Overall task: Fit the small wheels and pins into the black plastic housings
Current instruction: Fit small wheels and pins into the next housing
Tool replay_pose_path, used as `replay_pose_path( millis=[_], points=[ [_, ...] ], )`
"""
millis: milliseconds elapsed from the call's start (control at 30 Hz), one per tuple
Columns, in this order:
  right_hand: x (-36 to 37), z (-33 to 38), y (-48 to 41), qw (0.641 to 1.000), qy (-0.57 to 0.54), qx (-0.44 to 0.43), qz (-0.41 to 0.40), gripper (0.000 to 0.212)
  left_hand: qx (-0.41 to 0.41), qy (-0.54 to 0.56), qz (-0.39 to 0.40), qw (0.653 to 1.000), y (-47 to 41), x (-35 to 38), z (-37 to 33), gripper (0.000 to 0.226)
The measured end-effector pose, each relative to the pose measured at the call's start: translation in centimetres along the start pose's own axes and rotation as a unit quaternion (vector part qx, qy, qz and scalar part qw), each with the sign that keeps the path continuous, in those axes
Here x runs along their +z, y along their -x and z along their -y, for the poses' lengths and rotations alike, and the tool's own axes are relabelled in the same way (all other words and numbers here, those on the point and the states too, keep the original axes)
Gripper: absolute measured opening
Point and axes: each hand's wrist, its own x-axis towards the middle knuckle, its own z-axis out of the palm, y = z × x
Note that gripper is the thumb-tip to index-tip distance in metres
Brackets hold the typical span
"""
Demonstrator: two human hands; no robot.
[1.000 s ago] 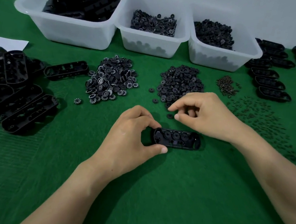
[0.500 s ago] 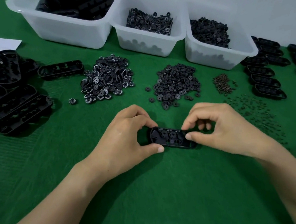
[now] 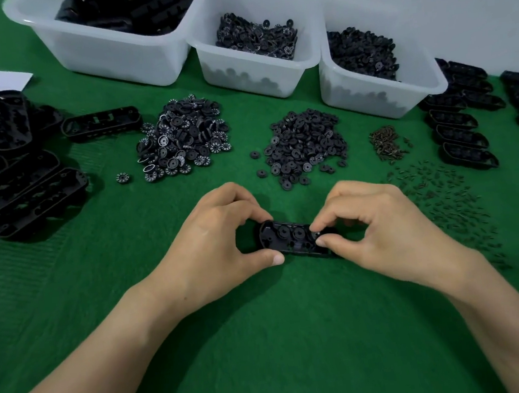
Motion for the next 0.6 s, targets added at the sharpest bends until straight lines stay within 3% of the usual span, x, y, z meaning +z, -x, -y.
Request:
replay_pose_path(
  millis=[267, 500, 600],
  points=[
    [0.23, 0.02, 0.17, 1.0, 0.013, -0.001, 0.0, 0.012, 0.004, 0.001, 0.0, 1.0, 0.01, 0.0, -0.05, 0.043],
    [-0.54, -0.75, 0.38, 0.996, -0.071, 0.037, -0.034, 0.023, 0.002, 0.002, 0.002, 1.0, 0.05, -0.02, 0.0, 0.041],
    [0.06, -0.43, 0.53, 0.998, -0.061, 0.029, -0.008, 0.025, 0.004, 0.002, 0.001, 1.0, 0.03, -0.05, -0.02, 0.041]
  ],
)
